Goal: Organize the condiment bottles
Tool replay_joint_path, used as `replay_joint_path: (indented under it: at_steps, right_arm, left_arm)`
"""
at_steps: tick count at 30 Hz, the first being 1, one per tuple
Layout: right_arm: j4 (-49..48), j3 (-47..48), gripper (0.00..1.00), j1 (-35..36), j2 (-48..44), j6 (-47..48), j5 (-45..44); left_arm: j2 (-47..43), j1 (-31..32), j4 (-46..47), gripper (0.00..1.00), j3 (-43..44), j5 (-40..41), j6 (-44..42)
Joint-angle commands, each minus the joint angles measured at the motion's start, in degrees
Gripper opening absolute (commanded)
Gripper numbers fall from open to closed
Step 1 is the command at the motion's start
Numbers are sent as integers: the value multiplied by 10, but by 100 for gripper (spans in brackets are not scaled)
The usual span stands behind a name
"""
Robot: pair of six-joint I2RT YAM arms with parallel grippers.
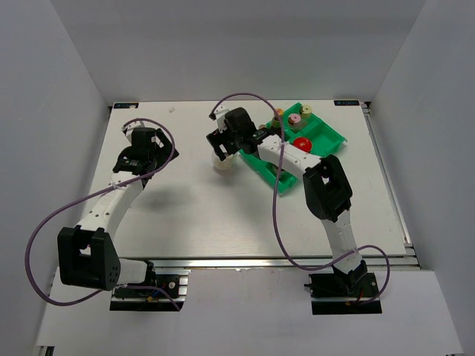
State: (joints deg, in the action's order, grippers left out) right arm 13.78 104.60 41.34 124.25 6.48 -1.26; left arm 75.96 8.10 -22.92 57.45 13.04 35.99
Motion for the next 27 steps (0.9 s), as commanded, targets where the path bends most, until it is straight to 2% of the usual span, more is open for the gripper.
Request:
replay_joint_path:
  at_steps: [1,4,7,12,15,16,19,27]
  right_arm:
    - [3,36,86,-9,14,-6,7]
    - [15,45,86,-15,23,-15,35]
    - [20,42,80,-15,25,-15,46]
    - [24,44,54,-17,22,-12,66]
    - [22,44,34,-17,13,-16,63]
    - [20,43,23,-17,7,-17,62]
    - [9,43,12,-18,-40,-15,59]
    - [-40,19,7,-38,-178,-4,59]
  left_arm:
    - [-11,3,0,98,-2,10,-5]
    - [-13,3,-2,98,-3,17,-1]
    - [-17,3,-1,98,-4,17,-1]
    - [-15,3,-3,98,-4,17,0]
    - [-16,3,-2,98,-3,17,0]
    - [-16,3,-3,98,-3,17,0]
    - [-15,3,-2,98,2,16,0]
    - [-22,3,9,98,9,4,1]
